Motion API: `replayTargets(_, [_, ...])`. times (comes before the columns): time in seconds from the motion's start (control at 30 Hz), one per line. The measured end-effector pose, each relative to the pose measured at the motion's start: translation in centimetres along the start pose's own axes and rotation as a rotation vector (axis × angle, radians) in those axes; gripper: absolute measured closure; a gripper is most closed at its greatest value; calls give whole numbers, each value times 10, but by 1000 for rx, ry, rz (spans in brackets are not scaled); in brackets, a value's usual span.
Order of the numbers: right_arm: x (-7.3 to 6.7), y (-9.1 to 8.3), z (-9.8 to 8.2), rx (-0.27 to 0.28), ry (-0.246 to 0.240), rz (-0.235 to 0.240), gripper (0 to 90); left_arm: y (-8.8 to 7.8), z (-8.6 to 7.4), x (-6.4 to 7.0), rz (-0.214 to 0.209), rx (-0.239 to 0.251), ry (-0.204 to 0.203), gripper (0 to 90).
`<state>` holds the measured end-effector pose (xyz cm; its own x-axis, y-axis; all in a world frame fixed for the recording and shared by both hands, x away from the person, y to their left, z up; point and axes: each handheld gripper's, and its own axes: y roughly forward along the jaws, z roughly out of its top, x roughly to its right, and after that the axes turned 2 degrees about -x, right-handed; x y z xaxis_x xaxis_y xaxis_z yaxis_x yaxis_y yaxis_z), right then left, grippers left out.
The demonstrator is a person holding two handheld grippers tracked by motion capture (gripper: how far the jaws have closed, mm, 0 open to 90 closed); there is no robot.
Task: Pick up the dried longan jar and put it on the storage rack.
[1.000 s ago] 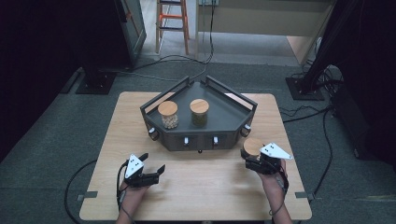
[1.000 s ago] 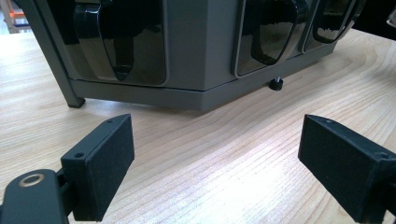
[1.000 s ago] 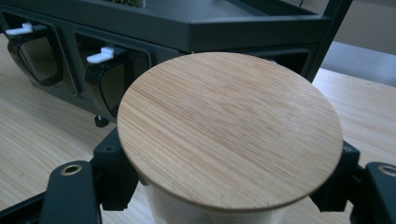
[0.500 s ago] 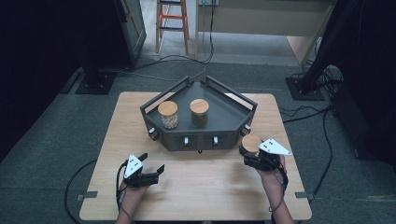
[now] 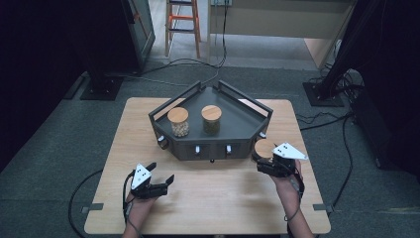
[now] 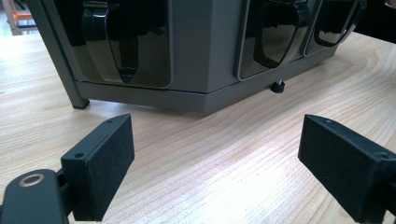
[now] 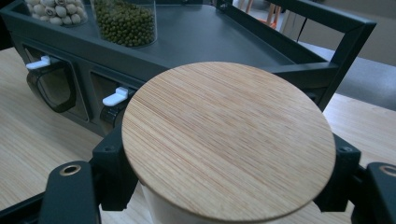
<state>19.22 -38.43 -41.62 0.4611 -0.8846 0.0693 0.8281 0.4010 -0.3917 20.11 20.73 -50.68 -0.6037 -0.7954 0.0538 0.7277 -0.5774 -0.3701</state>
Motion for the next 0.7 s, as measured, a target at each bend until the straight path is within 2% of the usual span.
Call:
replayTargets(0.2, [0, 0, 5, 9, 11, -6, 244, 0, 0, 0, 0, 2, 0, 106])
replayTargets(0.7, [5, -3, 21, 28, -7, -8, 244, -1, -1, -1, 3, 6, -7, 106])
